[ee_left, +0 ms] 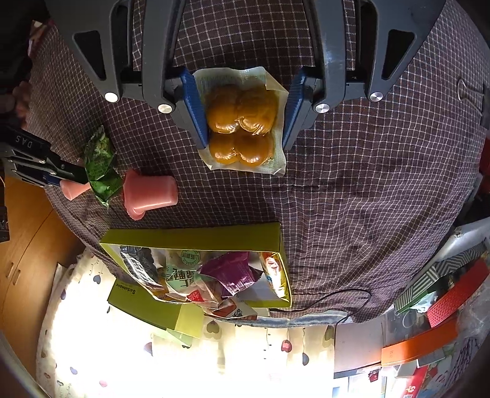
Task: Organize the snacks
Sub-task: 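Grasp the orange cake tray with the left tool while the right tool grasps a pink jelly cup, then carry the cake tray and jelly cup over the yellow tray and lower them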
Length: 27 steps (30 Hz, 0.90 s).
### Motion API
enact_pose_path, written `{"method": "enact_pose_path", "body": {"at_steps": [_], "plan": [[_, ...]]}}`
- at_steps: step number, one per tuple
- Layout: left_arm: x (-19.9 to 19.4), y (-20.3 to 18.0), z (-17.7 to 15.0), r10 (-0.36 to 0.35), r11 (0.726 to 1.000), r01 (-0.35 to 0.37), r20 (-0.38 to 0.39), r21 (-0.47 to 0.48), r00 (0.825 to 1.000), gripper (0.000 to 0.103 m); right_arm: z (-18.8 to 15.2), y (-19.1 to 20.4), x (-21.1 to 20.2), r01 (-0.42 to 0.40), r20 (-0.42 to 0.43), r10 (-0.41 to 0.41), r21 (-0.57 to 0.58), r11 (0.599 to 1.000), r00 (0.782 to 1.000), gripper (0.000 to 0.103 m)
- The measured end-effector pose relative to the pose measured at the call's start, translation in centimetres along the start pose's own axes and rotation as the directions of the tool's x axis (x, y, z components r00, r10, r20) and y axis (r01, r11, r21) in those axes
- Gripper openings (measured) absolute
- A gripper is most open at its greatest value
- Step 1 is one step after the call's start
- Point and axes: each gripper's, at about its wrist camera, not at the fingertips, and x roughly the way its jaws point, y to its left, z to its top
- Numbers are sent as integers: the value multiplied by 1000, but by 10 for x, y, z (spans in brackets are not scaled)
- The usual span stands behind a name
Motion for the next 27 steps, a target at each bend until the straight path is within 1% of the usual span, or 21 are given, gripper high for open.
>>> {"method": "enact_pose_path", "body": {"at_steps": [12,16,27], "plan": [[-11,-2,-2,-20,1000,20,19,-23,1000,48,1,8,-20,-7,45,7,-3,1000,999,32],[-18,-7,-3,-10,1000,10,46,-2,999,48,1,12,-28,-12,58,13,-9,1000,998,32],[-32,-21,9,-49,999,48,84,19,995,48,10,16,-37,-28,84,29,-18,999,996,32]]}}
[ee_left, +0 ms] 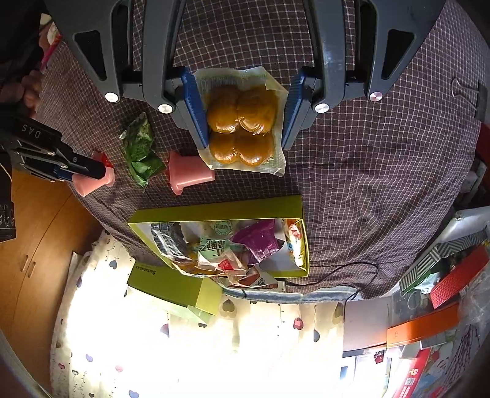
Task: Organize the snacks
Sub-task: 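Carry the cake tray and jelly cup over the yellow tray and lower them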
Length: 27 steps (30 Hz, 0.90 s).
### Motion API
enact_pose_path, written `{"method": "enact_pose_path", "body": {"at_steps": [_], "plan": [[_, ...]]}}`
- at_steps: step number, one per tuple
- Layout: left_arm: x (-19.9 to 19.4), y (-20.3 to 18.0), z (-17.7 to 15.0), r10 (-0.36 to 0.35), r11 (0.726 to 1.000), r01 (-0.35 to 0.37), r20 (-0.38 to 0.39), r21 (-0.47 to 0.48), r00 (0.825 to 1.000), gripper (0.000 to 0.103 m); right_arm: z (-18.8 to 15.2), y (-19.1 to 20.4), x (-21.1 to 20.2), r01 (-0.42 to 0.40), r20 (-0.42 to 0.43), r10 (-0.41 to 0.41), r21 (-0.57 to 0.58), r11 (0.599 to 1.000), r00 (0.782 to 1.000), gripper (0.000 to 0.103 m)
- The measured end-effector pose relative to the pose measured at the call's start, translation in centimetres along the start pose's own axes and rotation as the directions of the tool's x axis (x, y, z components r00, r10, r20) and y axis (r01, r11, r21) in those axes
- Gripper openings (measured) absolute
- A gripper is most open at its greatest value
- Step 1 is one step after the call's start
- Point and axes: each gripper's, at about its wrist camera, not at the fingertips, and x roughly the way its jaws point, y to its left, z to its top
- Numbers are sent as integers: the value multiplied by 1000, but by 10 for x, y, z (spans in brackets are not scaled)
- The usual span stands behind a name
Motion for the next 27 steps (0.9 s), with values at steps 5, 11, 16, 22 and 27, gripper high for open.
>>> {"method": "enact_pose_path", "body": {"at_steps": [5,11,16,22,27], "plan": [[-1,-10,8,-11,1000,10,10,22,1000,48,5,-2,1,-5,7,5,4,1000,1000,32],[-1,-19,21,-31,999,30,25,38,999,48,14,-4,2,-10,13,10,-11,1000,1000,32],[3,-26,31,-41,998,40,33,44,999,48,21,-8,4,-10,15,10,-17,1000,1000,32],[10,-33,43,-52,997,50,38,50,998,48,29,-14,7,-12,20,13,-21,1000,1000,32],[16,-38,54,-63,996,61,35,58,997,48,37,-18,11,-17,20,17,-25,1000,1000,32]]}}
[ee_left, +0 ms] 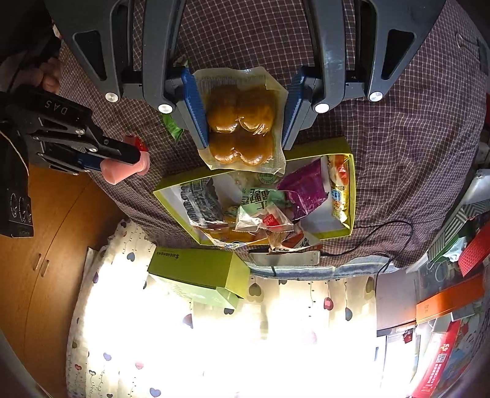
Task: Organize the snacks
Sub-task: 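Carry the cake tray and jelly cup over the yellow tray and lower them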
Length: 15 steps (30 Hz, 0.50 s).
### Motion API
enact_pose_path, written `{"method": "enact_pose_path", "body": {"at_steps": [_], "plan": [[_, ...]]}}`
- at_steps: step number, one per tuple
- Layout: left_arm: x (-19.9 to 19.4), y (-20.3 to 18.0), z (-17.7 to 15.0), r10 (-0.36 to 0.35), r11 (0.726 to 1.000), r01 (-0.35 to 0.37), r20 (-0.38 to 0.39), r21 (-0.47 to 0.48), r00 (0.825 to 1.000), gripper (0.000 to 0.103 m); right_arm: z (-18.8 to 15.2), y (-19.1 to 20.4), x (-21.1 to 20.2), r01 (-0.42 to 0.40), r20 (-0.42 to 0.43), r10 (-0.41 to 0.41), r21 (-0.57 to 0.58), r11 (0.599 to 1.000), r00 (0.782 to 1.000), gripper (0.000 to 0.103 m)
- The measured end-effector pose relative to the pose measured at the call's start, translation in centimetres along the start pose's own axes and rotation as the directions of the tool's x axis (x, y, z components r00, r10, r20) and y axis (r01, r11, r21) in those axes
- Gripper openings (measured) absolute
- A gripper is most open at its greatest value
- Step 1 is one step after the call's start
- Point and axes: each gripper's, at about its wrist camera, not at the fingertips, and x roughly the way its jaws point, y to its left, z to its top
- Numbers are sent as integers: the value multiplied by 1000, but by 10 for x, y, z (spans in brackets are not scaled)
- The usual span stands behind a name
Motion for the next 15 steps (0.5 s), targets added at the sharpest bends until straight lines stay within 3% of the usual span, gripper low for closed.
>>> {"method": "enact_pose_path", "body": {"at_steps": [15], "plan": [[20,-13,25,-11,1000,11,0,23,1000,48,20,-9,11,-9,4,9,-24,1000,1000,32]]}}
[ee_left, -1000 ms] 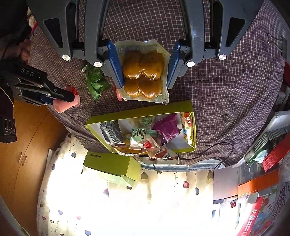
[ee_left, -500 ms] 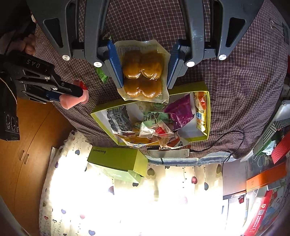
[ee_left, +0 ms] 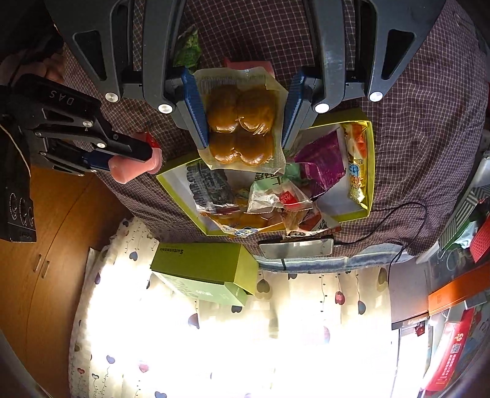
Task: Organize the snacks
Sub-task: 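Carry the cake tray and jelly cup over the yellow tray and lower them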
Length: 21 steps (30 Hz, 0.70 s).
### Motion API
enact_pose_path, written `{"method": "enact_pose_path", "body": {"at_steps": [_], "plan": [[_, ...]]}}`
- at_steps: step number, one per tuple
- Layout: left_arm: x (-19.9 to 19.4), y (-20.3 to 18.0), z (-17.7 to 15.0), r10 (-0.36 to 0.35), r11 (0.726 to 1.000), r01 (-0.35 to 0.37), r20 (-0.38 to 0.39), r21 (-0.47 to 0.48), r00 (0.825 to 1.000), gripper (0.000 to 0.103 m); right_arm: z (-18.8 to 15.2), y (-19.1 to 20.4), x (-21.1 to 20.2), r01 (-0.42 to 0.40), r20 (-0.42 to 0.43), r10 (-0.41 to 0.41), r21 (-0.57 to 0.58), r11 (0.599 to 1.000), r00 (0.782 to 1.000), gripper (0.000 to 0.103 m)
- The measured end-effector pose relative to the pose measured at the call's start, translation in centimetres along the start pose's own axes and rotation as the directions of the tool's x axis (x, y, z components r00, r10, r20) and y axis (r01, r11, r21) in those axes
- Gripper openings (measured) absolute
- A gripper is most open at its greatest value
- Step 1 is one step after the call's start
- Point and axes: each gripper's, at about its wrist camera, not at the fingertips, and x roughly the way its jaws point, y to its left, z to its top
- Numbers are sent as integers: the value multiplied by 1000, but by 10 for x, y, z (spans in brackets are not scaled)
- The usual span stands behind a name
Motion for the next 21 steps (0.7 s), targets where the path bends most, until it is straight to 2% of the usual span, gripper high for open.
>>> {"method": "enact_pose_path", "body": {"at_steps": [21], "plan": [[45,-16,38,-18,1000,18,-6,16,1000,48,31,-19,29,20,-6,-20,-24,1000,1000,32]]}}
